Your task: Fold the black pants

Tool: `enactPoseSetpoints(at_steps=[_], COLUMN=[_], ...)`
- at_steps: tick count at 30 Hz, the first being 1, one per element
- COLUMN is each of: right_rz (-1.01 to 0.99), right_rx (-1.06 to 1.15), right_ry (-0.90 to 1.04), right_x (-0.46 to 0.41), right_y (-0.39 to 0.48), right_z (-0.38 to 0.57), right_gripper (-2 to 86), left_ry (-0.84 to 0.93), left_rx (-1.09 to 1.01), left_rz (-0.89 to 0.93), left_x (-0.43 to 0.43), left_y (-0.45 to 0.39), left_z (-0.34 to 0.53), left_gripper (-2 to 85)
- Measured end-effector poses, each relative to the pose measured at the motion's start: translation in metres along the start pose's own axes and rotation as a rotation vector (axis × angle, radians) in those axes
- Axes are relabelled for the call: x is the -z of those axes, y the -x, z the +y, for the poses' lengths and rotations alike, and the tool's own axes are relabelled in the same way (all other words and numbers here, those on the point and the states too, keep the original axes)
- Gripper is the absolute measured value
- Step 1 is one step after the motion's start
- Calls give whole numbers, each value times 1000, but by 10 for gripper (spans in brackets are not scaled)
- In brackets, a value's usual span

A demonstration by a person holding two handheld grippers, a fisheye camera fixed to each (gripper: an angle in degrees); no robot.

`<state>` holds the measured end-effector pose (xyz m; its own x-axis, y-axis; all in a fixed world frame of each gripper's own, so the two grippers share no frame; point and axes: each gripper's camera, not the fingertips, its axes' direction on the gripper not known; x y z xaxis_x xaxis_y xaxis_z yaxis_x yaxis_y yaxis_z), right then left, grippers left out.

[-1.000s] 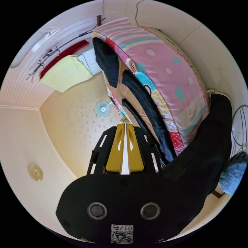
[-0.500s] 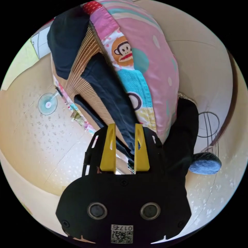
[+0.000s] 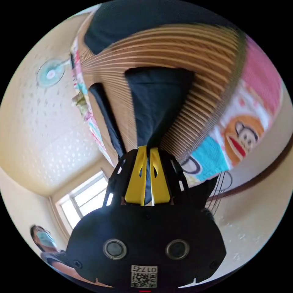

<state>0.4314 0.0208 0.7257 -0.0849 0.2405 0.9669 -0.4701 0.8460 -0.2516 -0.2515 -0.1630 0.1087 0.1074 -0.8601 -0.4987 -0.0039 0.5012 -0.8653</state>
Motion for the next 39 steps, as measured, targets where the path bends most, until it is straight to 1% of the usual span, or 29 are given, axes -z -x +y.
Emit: enactPoseSetpoints(at_steps=[2,3,5,7,10,12,13,14,15,16,17,18,19,20,21,22,23,24,25,26,28,30,31,33,35,36,38,39], right_rz=[64,84,172,220,202,177,180,205,224,271,322,347,414,530,614,796,933,963,979,990,1000,990,975,940,825,788,587,535], right_rx=[169,203,291,318,315,286,292,307,314,337,397,441,536,601,623,652,699,733,791,803,771,701,640,546,420,399,325,291], right_ry=[9,15,46,70,81,64,22,-4,-1,38,103,143,243,343,388,463,508,511,459,419,433,477,508,553,597,587,409,357], right_x=[9,9,0,-17,-62,-89,-100,-111,-118,-137,-160,-172,-200,-229,-244,-270,-290,-294,-291,-285,-275,-261,-250,-232,-200,-190,-133,-118], right_y=[61,78,144,192,261,291,308,322,327,337,345,348,351,346,339,319,297,288,278,268,247,222,202,172,137,131,109,101], right_z=[-14,-19,-48,-77,-128,-155,-165,-169,-170,-173,-173,-171,-166,-158,-153,-140,-123,-113,-93,-77,-58,-44,-34,-19,-1,4,26,30], right_gripper=[13,12,11,13,23,35,46,59,61,66,61,58,40,28,24,18,14,13,10,8,7,6,6,7,10,11,19,22], left_ry=[38,39,18,7,-28,-115,-167,-192,-200,-195,-141,-89,37,160,209,294,304,303,307,308,316,413,439,462,495,495,487,495], left_rx=[-60,-69,-108,-140,-173,-121,-80,-55,-52,-79,-152,-201,-292,-365,-396,-454,-456,-461,-468,-494,-522,-509,-497,-457,-383,-373,-377,-372], left_rz=[-46,-49,-51,-43,-47,-49,-33,-55,-89,-182,-270,-308,-363,-394,-403,-428,-524,-569,-635,-678,-725,-762,-743,-703,-626,-600,-460,-438], left_x=[0,0,-3,-13,-44,-63,-77,-95,-105,-131,-164,-185,-231,-277,-296,-332,-354,-362,-373,-378,-376,-377,-370,-354,-332,-325,-299,-294], left_y=[-30,-38,-71,-95,-124,-126,-124,-125,-128,-139,-153,-161,-173,-181,-183,-186,-184,-182,-177,-174,-168,-149,-137,-117,-88,-81,-56,-49], left_z=[-22,-28,-64,-101,-170,-202,-215,-222,-223,-224,-225,-226,-227,-223,-220,-210,-200,-195,-187,-180,-172,-167,-164,-159,-149,-146,-123,-117], left_gripper=[-4,-4,-3,0,21,58,84,107,109,111,110,109,103,99,98,97,96,93,86,78,55,20,5,2,14,20,70,74])
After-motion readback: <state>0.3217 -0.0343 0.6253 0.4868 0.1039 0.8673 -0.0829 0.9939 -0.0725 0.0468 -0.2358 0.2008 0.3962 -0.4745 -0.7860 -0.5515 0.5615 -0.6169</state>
